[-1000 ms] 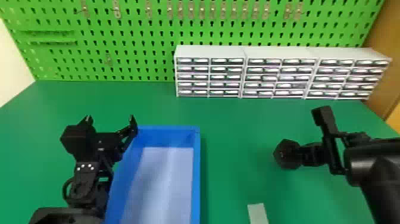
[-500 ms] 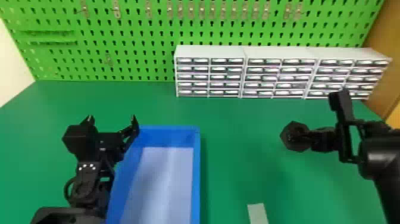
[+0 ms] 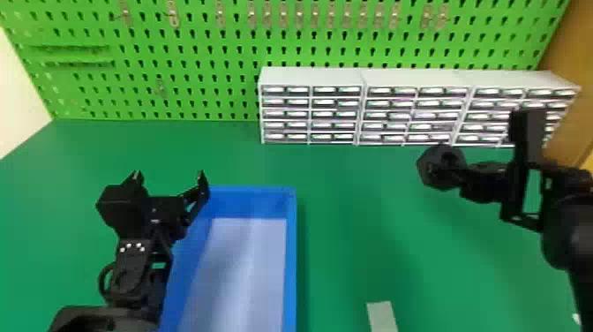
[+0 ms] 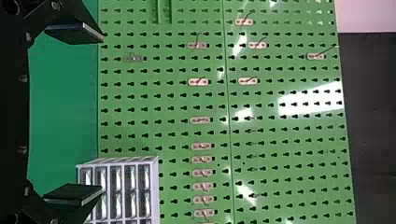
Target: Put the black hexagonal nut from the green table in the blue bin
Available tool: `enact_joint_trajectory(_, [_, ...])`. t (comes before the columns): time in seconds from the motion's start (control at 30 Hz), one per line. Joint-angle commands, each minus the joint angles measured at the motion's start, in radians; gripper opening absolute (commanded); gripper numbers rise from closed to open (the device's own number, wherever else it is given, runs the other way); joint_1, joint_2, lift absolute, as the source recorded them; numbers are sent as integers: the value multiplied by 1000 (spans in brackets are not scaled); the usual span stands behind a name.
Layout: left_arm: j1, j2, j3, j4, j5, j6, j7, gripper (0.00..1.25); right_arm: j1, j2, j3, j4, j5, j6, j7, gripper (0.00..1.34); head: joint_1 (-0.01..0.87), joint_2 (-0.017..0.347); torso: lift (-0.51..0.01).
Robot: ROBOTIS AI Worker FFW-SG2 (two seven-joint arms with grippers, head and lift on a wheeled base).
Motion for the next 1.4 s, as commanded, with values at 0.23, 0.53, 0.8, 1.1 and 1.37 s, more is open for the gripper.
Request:
enact_joint_trajectory(0.23, [-1, -3, -4, 1, 0, 0, 0, 1103, 79, 20, -40, -107, -198, -148, -193, 348, 657, 57, -95])
enact_joint_trajectory(0.53, [2, -3, -7, 1, 3, 0, 0, 1101, 116, 31, -20, -142, -267, -176, -248, 348, 657, 57, -95])
enact_joint_trajectory(0.8, [2, -3, -10, 5, 3, 0, 0, 1101, 129, 2, 65, -176, -336, -90, -248, 348, 657, 57, -95])
enact_joint_trajectory(1.1, [1, -3, -10, 6, 3, 0, 0, 1101, 126, -29, 160, -203, -412, -24, -247, 348, 657, 57, -95])
enact_joint_trajectory(1.37, [2, -3, -7, 6, 3, 0, 0, 1101, 113, -52, 240, -213, -462, 21, -247, 348, 657, 57, -95])
